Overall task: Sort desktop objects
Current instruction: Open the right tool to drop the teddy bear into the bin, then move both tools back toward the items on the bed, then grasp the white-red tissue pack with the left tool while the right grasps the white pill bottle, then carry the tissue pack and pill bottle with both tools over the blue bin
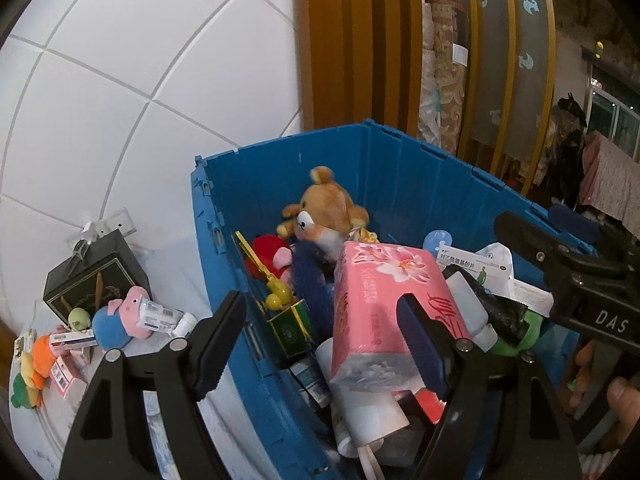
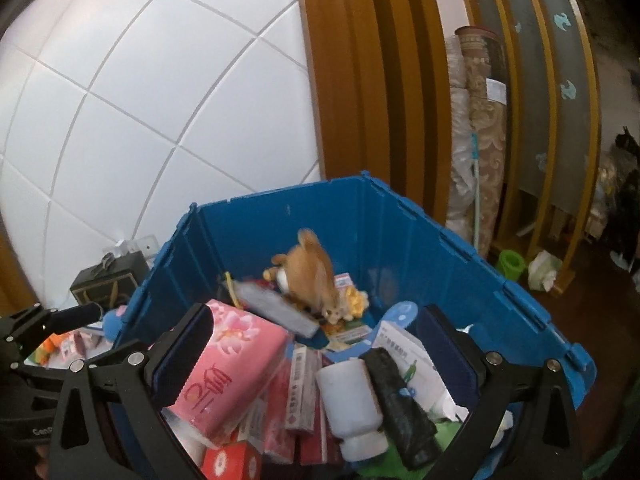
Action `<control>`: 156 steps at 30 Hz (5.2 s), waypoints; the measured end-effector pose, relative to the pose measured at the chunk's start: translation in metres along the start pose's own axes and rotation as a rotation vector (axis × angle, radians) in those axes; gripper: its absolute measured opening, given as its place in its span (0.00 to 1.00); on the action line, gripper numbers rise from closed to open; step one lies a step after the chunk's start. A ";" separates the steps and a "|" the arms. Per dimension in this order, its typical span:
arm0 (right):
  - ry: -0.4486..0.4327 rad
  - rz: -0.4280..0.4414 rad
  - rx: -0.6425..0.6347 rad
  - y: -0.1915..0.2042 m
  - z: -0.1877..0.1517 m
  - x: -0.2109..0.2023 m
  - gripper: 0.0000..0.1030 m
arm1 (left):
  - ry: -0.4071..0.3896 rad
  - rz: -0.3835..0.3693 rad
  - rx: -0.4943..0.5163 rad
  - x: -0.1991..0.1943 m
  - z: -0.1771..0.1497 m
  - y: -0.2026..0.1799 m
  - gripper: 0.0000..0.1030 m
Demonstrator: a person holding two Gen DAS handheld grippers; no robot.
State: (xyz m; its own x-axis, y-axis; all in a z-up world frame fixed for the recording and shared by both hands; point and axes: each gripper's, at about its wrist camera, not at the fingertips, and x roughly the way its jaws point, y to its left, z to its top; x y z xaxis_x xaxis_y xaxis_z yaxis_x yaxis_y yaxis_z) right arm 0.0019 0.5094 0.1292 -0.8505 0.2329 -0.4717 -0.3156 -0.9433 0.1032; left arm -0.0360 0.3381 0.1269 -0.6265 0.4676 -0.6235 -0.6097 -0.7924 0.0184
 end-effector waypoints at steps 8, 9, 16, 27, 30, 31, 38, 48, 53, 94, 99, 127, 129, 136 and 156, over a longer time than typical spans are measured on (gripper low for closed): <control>-0.040 0.036 -0.014 0.026 -0.004 -0.027 1.00 | -0.092 0.007 -0.063 -0.029 -0.011 0.028 0.76; -0.049 0.040 -0.023 0.033 -0.004 -0.032 1.00 | -0.099 0.008 -0.072 -0.033 -0.012 0.032 0.76; -0.084 0.072 -0.081 0.083 -0.008 -0.056 1.00 | -0.169 0.033 -0.117 -0.065 -0.030 0.070 0.76; -0.076 0.167 -0.163 0.185 -0.025 -0.070 1.00 | -0.194 0.136 -0.186 -0.109 -0.073 0.158 0.76; -0.072 0.190 -0.177 0.207 -0.030 -0.071 1.00 | -0.163 0.142 -0.185 -0.111 -0.088 0.179 0.76; -0.068 0.199 -0.181 0.216 -0.031 -0.070 1.00 | -0.155 0.151 -0.188 -0.112 -0.093 0.186 0.76; -0.003 0.244 -0.218 0.265 -0.042 -0.045 1.00 | -0.061 0.196 -0.271 -0.102 -0.127 0.240 0.76; 0.147 0.274 -0.264 0.313 -0.062 0.032 1.00 | 0.078 0.333 -0.475 -0.066 -0.181 0.352 0.76; 0.242 0.278 -0.259 0.330 -0.074 0.095 1.00 | 0.187 0.404 -0.566 -0.034 -0.215 0.415 0.76; 0.668 0.124 -0.182 0.351 -0.180 0.428 0.48 | 0.501 0.552 -0.719 0.154 -0.267 0.566 0.81; 0.665 0.140 -0.168 0.347 -0.178 0.404 0.39 | 0.451 0.522 -0.668 0.121 -0.261 0.525 0.81; 0.248 0.383 -0.244 0.328 -0.100 0.066 0.36 | 0.128 0.289 -0.235 -0.037 -0.168 0.275 0.81; 0.193 0.375 -0.238 0.315 -0.090 0.043 0.36 | 0.095 0.263 -0.203 -0.043 -0.156 0.254 0.81; 0.018 0.326 -0.205 0.262 -0.053 -0.022 0.36 | 0.002 0.204 -0.115 -0.057 -0.119 0.192 0.81; -0.122 0.046 -0.063 0.050 -0.016 -0.084 0.31 | -0.130 -0.041 0.034 -0.041 -0.015 0.000 0.81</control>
State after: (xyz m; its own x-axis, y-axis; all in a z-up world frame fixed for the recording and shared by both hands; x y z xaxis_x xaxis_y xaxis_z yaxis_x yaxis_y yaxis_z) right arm 0.0646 0.4390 0.1600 -0.9094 0.2121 -0.3577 -0.2510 -0.9658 0.0654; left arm -0.0027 0.3134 0.1414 -0.6571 0.5475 -0.5181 -0.6507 -0.7590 0.0233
